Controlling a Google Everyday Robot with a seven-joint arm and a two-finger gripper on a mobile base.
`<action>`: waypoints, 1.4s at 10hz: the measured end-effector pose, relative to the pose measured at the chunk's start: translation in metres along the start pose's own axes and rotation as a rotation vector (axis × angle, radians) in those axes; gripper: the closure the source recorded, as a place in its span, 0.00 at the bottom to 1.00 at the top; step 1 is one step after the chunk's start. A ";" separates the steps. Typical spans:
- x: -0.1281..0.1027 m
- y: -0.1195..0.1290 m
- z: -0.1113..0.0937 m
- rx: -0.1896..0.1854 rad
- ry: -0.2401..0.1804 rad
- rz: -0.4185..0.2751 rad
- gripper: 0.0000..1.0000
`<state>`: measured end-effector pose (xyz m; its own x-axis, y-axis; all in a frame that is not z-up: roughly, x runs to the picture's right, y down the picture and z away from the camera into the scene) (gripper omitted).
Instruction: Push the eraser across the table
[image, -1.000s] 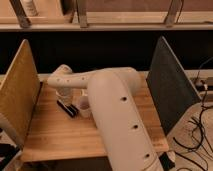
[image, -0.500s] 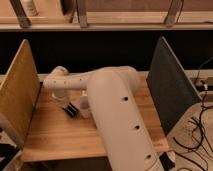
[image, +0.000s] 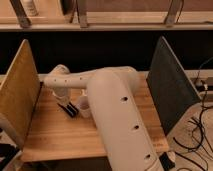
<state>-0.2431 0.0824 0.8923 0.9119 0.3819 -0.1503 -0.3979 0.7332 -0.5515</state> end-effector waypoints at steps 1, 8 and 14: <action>0.000 -0.013 -0.004 0.016 -0.001 0.005 1.00; 0.004 -0.020 0.039 -0.022 0.041 0.003 1.00; -0.014 0.042 0.060 -0.147 -0.029 -0.065 1.00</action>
<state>-0.2782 0.1419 0.9208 0.9311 0.3540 -0.0883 -0.3177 0.6675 -0.6734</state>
